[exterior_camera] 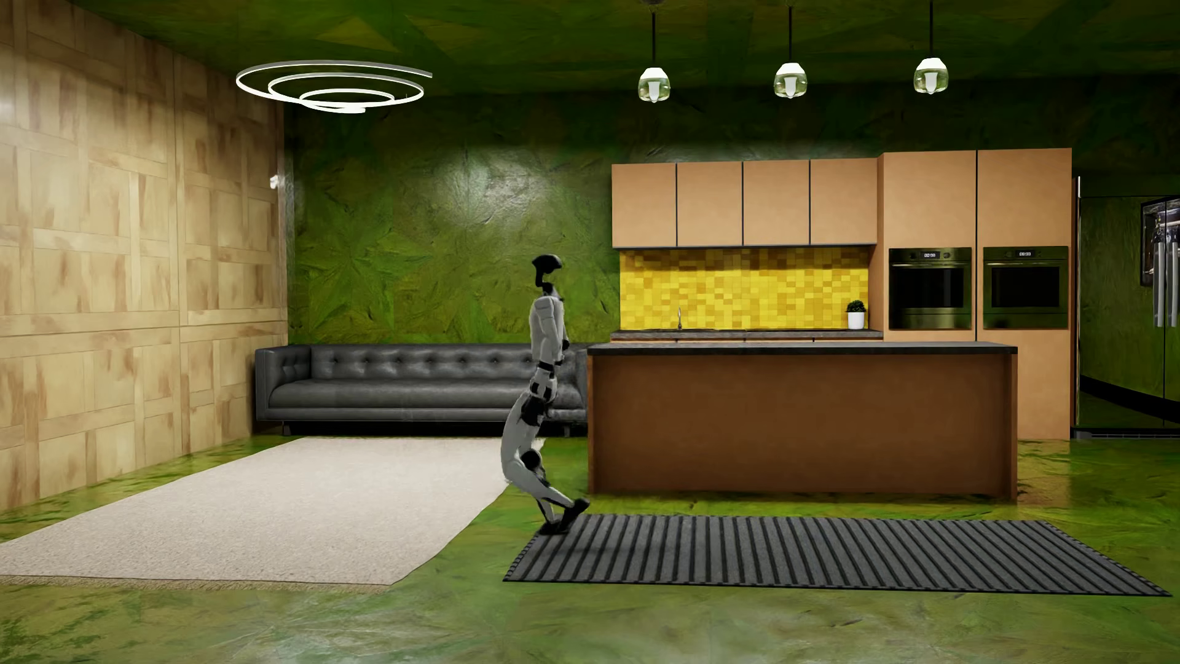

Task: Head to the sofa

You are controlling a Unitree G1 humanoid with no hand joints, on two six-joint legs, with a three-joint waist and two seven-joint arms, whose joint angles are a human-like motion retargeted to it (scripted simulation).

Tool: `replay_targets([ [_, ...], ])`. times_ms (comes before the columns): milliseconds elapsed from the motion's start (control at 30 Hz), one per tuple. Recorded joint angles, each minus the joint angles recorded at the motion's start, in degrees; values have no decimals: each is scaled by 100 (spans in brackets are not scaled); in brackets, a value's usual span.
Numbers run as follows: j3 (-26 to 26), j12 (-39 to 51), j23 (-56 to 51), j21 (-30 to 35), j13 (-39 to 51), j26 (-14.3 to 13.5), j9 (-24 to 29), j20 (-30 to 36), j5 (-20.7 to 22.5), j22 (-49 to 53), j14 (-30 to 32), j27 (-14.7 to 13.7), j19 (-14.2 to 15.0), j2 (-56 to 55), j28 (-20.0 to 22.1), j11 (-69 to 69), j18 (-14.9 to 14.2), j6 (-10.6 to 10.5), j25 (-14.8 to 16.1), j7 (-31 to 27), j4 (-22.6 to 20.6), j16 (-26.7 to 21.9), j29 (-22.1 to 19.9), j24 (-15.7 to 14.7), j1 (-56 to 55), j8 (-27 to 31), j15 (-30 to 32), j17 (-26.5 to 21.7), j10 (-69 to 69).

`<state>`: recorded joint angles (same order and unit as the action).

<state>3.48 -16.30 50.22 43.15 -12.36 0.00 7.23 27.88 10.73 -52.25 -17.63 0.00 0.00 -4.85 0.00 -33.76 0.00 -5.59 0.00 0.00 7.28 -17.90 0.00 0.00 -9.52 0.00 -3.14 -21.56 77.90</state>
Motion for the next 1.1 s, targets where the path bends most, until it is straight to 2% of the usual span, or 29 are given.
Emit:
replay_targets([
  [33,347,-161,-209,198,217,0,9,78,-94,21,-33,0,0,589,0,315,0,108,0,0,9,-49,0,0,-271,0,-478,-118,-732],
  [100,757,-338,-441,-65,608,0,-16,9,-292,-112,334,0,0,1527,0,805,0,306,0,0,50,-156,0,0,-717,0,-1325,-200,-2638],
  [167,996,-367,-594,-557,959,0,-200,138,-354,-277,1340,0,0,2088,0,961,0,333,0,0,94,-197,0,0,-1018,0,-2023,-282,-4457],
  [200,991,-375,-613,-802,1081,0,-286,112,-344,-359,1877,0,0,2270,0,956,0,385,0,0,102,-207,0,0,-1250,0,-2100,-276,-6829],
  [233,1144,-368,-760,-843,1141,0,-291,206,-465,-352,1416,0,0,2432,0,830,0,423,0,0,101,-235,0,0,-1482,0,-1959,-370,-4901],
  [267,1305,-326,-913,-1160,1020,0,-220,309,-638,-431,1474,0,0,2676,0,589,0,515,0,0,-65,-251,0,0,-1586,0,-1612,-374,-4371],
  [300,1412,-327,-826,-1318,899,0,-312,339,-804,-541,1764,0,0,2604,0,-5,0,624,0,0,-186,-245,0,0,-1704,0,-881,-268,-3861],
  [333,1441,-309,-642,-1377,713,0,-275,323,-1063,-687,1560,0,0,2391,0,-1040,0,812,0,0,-474,-234,0,0,-1530,0,288,-83,-3393],
  [367,1307,-232,-553,-1291,553,0,-280,222,-1032,-728,1250,0,0,1718,0,-2515,0,792,0,0,-669,-194,0,0,-1319,0,1218,-17,-3316],
  [400,1178,-207,-429,-1130,489,0,-158,55,-1139,-600,968,0,0,1030,0,-3991,0,825,0,0,-897,-158,0,0,-909,0,1228,57,-3379],
  [433,958,-118,-333,-723,479,0,-57,110,-1113,-421,835,0,0,358,0,-4808,0,742,0,0,-840,-165,0,0,-363,0,871,60,-3585],
  [500,208,53,-514,-588,66,0,11,143,-915,66,693,0,0,-751,0,-4253,0,416,0,0,-687,-171,0,0,491,0,996,42,-4048],
  [533,-77,160,0,-292,31,0,61,154,-834,283,611,0,0,-1043,0,-3077,0,351,0,0,-561,-250,0,0,971,0,1495,134,-4251],
  [567,-344,223,153,-513,-146,0,-17,10,-837,542,507,0,0,-1377,0,-1735,0,315,0,0,-566,-262,0,0,1302,0,1747,191,-4492],
  [600,-506,265,303,-540,-279,0,-69,-91,-774,760,324,0,0,-1445,0,-338,0,300,0,0,-550,-308,0,0,1778,0,1154,188,-4722],
  [633,-589,334,327,-373,-377,0,-171,-288,-728,968,81,0,0,-1431,0,398,0,371,0,0,-658,-380,0,0,2130,0,-859,152,-4895],
  [667,-646,360,329,-245,-507,0,-317,-460,-774,1116,-247,0,0,-1553,0,2439,0,406,0,0,-691,-461,0,0,2326,0,763,91,-4900],
  [700,-718,393,388,-120,-621,0,-362,-615,-773,1117,-457,0,0,-1666,0,2603,0,450,0,0,-776,-497,0,0,2498,0,983,62,-4876],
  [733,-813,346,463,-26,-677,0,-312,-813,-678,1062,-489,0,0,-1858,0,540,0,375,0,0,-750,-464,0,0,2667,0,-995,45,-4709],
  [767,-838,257,519,-18,-738,0,-311,-1002,-479,910,-246,0,0,-1878,0,345,0,285,0,0,-688,-410,0,0,2759,0,-331,19,-4326],
  [800,-804,182,587,-94,-795,0,-337,-1064,-169,725,570,0,0,-1875,0,333,0,38,0,0,-384,-305,0,0,2454,0,639,5,-3354],
  [833,-695,47,688,-48,-821,0,-218,-1011,66,463,1638,0,0,-1755,0,-77,0,-75,0,0,-140,-219,0,0,2134,0,1293,-26,-2034],
  [867,-583,-53,647,-144,-778,0,-150,-973,253,329,1559,0,0,-1557,0,-265,0,-112,0,0,25,-189,0,0,1475,0,1422,-49,-739],
  [900,-575,-95,493,-305,-732,0,33,-850,338,220,913,0,0,-1091,0,-190,0,-103,0,0,115,-179,0,0,871,0,1337,-88,-121],
  [933,-304,-117,399,-457,-620,0,55,-711,294,53,665,0,0,-720,0,-73,0,56,0,0,60,-177,0,0,308,0,1034,-70,-334],
  [1000,350,-314,-90,-520,-386,0,90,-640,260,14,487,0,0,-25,0,69,0,389,0,0,-10,-288,0,0,-267,0,308,-161,-2246],
  [1033,494,-491,-235,-685,-262,0,34,-759,233,37,742,0,0,289,0,215,0,518,0,0,21,-331,0,0,-404,0,-63,-158,-3485],
  [1067,567,-628,-439,-891,-159,0,-5,-698,227,36,2102,0,0,566,0,295,0,590,0,0,55,-338,0,0,-436,0,-402,-199,-4565],
  [1100,651,-762,-614,-1084,-55,0,-165,-754,145,-1,3725,0,0,604,0,188,0,682,0,0,147,-326,0,0,-752,0,-795,-280,-4861],
])
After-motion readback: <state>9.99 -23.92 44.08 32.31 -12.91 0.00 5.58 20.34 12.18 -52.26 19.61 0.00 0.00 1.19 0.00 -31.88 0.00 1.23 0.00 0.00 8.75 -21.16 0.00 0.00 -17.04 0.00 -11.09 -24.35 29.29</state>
